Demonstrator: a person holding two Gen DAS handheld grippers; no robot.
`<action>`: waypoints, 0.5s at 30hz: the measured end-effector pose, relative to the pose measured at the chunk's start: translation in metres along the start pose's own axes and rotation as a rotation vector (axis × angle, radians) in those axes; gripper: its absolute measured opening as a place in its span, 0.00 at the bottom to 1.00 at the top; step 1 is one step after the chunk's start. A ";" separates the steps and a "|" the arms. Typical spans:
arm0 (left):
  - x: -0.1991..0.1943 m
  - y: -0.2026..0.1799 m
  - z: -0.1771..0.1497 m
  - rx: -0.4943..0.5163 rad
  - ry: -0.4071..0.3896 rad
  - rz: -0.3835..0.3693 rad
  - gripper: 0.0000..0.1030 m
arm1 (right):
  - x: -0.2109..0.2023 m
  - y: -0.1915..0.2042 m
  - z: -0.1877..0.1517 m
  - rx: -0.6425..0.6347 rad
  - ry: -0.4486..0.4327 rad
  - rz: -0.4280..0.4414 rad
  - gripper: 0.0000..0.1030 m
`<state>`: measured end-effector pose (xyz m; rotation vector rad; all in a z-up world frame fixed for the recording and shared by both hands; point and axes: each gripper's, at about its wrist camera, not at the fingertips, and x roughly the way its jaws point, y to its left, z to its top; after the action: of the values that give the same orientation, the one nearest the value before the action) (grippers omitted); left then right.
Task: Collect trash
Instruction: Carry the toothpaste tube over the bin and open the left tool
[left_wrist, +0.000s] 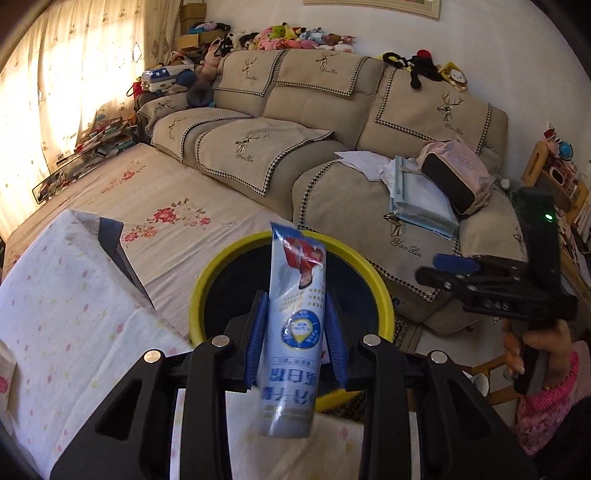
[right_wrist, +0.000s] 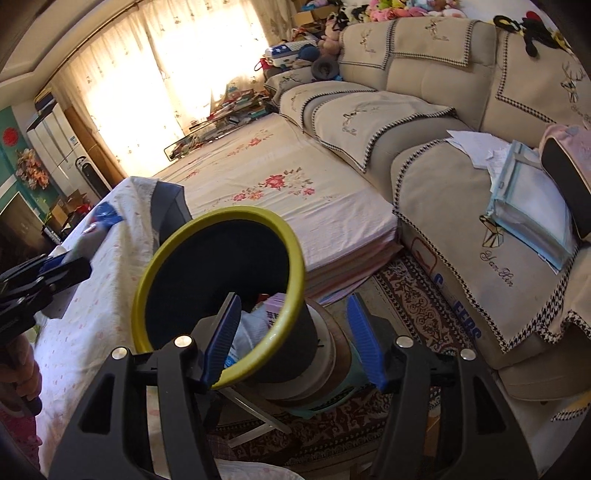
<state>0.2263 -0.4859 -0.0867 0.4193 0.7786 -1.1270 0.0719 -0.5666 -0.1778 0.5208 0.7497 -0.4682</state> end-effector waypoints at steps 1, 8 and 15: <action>0.011 -0.001 0.004 -0.005 0.007 -0.001 0.44 | 0.001 -0.004 -0.001 0.008 0.004 -0.001 0.56; 0.028 0.013 0.003 -0.077 -0.008 0.002 0.65 | 0.012 -0.011 -0.006 0.027 0.030 -0.004 0.56; -0.048 0.046 -0.052 -0.134 -0.133 0.085 0.73 | 0.025 0.010 -0.009 -0.009 0.064 0.021 0.57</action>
<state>0.2404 -0.4030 -0.0895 0.2598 0.7082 -1.0064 0.0894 -0.5588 -0.1994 0.5367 0.8066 -0.4303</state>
